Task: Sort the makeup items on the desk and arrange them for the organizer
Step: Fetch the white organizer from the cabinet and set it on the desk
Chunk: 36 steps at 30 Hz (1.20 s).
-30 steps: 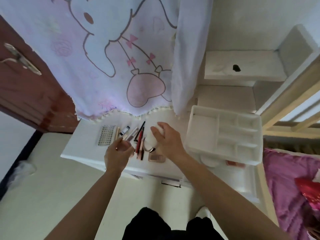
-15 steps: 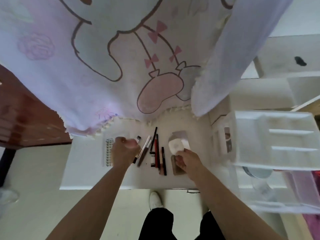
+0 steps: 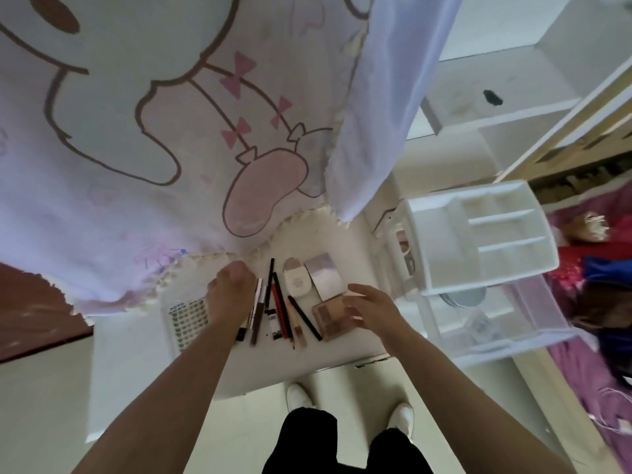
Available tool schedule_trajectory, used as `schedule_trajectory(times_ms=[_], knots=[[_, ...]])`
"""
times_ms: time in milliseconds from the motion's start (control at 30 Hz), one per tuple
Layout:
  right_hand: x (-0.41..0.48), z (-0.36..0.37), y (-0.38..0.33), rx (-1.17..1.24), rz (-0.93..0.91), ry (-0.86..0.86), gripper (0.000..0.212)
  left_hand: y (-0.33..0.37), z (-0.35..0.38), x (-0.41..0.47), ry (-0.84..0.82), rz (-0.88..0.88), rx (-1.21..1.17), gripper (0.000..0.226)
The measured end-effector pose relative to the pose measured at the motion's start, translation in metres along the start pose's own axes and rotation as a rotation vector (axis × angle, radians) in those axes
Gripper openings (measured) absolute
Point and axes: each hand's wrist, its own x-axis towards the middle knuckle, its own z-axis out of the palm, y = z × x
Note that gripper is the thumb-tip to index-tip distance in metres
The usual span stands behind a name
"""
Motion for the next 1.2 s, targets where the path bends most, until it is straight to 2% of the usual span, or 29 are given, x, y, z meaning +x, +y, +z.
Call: schedule_trajectory(times_ms=[100,167,233,333,400,467,500,567,667,767,833,933,1067,1200], knots=[[-0.031,-0.02,-0.019,0.107,-0.04,-0.1,0.03,0.019,0.009,-0.036,0.027,0.137,0.032,0.044],[-0.056,-0.043,-0.027,0.035,-0.113,-0.169,0.025,0.037,0.018,-0.063,0.028,0.228,0.046,0.057],[-0.079,-0.076,-0.029,-0.076,-0.191,-0.171,0.02,0.056,0.031,-0.091,0.066,0.449,0.073,0.062],[-0.099,-0.139,-0.021,-0.284,-0.263,-0.067,0.017,0.085,0.058,-0.132,0.109,0.729,0.073,0.06],[-0.1,-0.18,-0.011,-0.582,-0.29,0.104,0.022,0.107,0.076,-0.16,0.16,0.899,0.097,0.045],[-0.095,-0.212,0.001,-0.93,-0.304,0.276,0.026,0.124,0.097,-0.185,0.213,1.142,0.145,0.034],[-0.09,-0.223,0.005,-1.038,-0.314,0.31,0.032,0.131,0.106,-0.196,0.206,1.228,0.17,0.031],[-0.079,-0.236,0.012,-1.091,-0.348,0.286,0.052,0.142,0.121,-0.211,0.151,1.329,0.223,0.03],[-0.061,-0.245,0.012,-1.146,-0.375,0.228,0.066,0.153,0.137,-0.229,-0.003,1.3,0.429,0.048],[-0.047,-0.248,0.01,-1.178,-0.383,0.238,0.061,0.156,0.146,-0.235,-0.194,1.06,0.698,0.073],[-0.041,-0.247,0.011,-1.185,-0.372,0.204,0.065,0.156,0.148,-0.237,-0.195,0.988,0.801,0.084],[-0.039,-0.244,0.018,-1.283,-0.378,0.158,0.074,0.158,0.149,-0.243,-0.163,0.964,0.836,0.098],[-0.051,-0.244,0.024,-1.344,-0.434,0.165,0.064,0.171,0.149,-0.247,-0.149,1.012,0.885,0.089],[-0.057,-0.252,0.025,-1.271,-0.425,0.19,0.05,0.186,0.148,-0.237,-0.17,1.033,1.015,0.112]])
